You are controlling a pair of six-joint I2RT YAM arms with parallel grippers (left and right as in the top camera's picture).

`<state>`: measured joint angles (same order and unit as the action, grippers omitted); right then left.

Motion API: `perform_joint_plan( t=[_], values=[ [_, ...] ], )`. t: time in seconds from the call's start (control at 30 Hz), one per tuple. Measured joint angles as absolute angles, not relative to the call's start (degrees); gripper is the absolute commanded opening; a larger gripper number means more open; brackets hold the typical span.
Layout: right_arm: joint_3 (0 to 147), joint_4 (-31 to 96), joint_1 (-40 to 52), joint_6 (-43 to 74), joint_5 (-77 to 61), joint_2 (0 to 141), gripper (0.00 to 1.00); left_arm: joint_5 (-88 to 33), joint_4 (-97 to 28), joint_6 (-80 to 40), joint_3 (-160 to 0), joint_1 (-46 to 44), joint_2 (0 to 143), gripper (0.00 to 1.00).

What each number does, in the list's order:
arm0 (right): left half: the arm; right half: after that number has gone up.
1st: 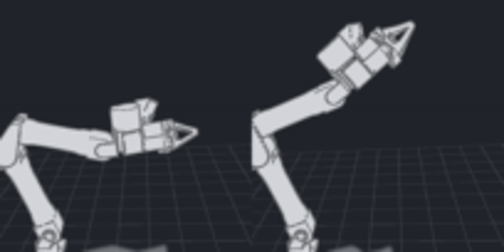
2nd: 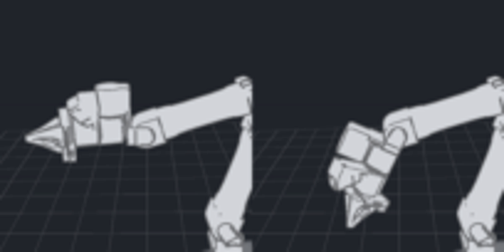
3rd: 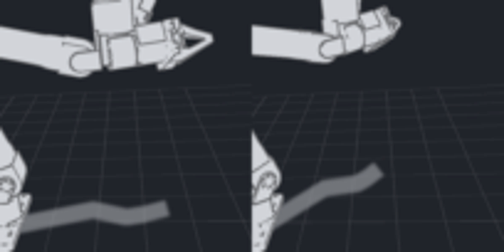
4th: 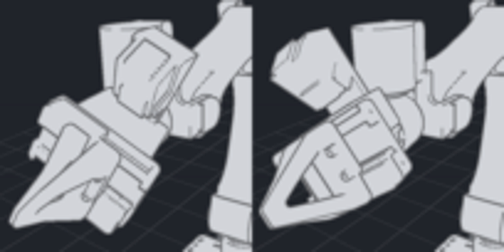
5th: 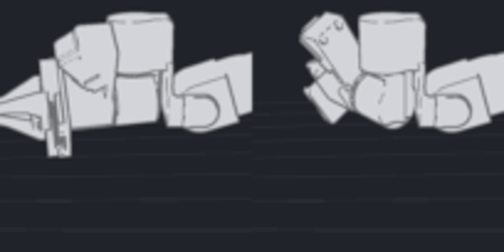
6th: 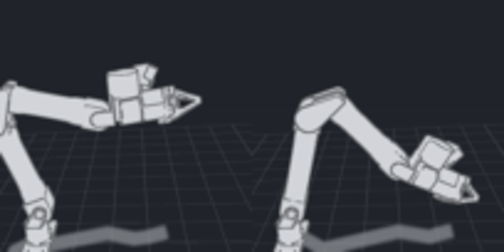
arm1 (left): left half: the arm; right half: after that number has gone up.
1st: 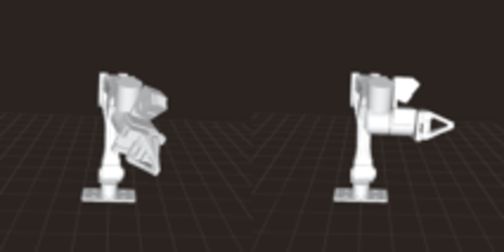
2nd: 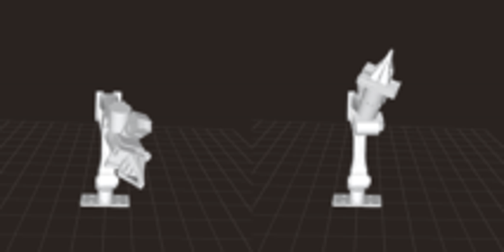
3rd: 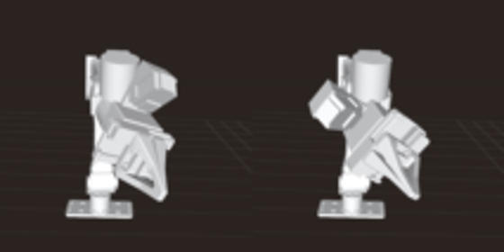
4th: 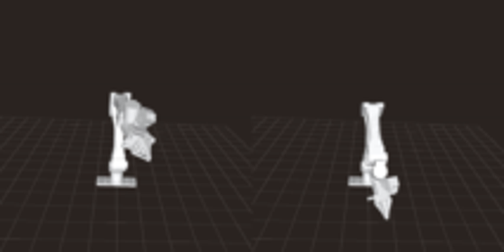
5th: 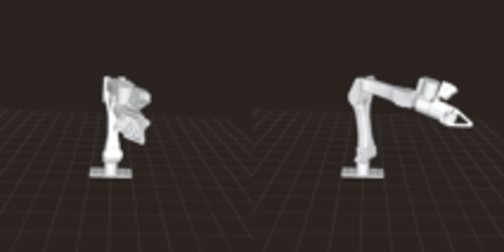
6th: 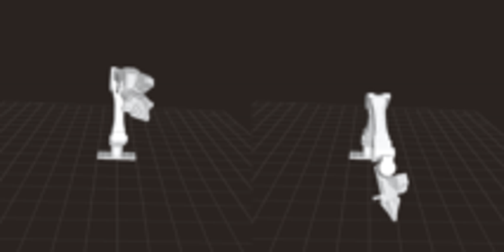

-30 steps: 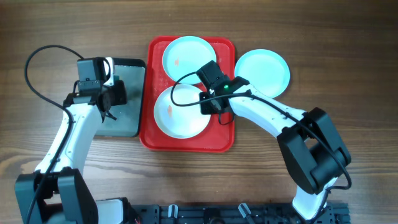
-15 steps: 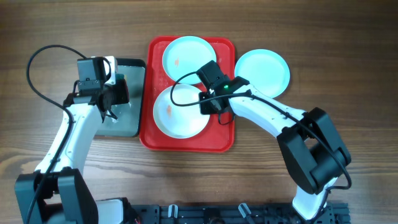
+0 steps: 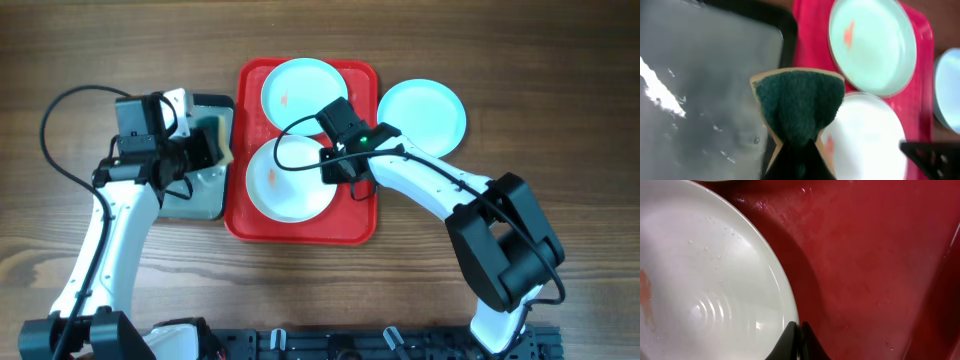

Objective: Clean dirty plates on tray and stack at the side
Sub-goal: 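Carry the green sponge right toward the white plate with the left gripper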

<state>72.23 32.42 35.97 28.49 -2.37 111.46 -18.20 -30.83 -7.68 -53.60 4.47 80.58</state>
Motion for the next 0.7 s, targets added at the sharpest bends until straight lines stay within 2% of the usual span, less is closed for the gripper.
perform_joint_plan(
  t=[0.17,0.5,0.7],
  values=[
    [72.23,32.27,35.97,28.49,-2.55,111.46,0.04,-18.59,-34.52,-8.34,-53.60,2.50,81.01,0.04],
    [72.23,32.27,35.97,28.47,-2.55,111.46,0.04,5.48,-27.42,-8.49,-53.60,-0.05,82.59,0.04],
    [72.23,31.79,35.97,28.49,-4.43,111.46,0.04,5.76,-27.42,-6.81,-53.60,-0.05,85.10,0.04]
  ],
)
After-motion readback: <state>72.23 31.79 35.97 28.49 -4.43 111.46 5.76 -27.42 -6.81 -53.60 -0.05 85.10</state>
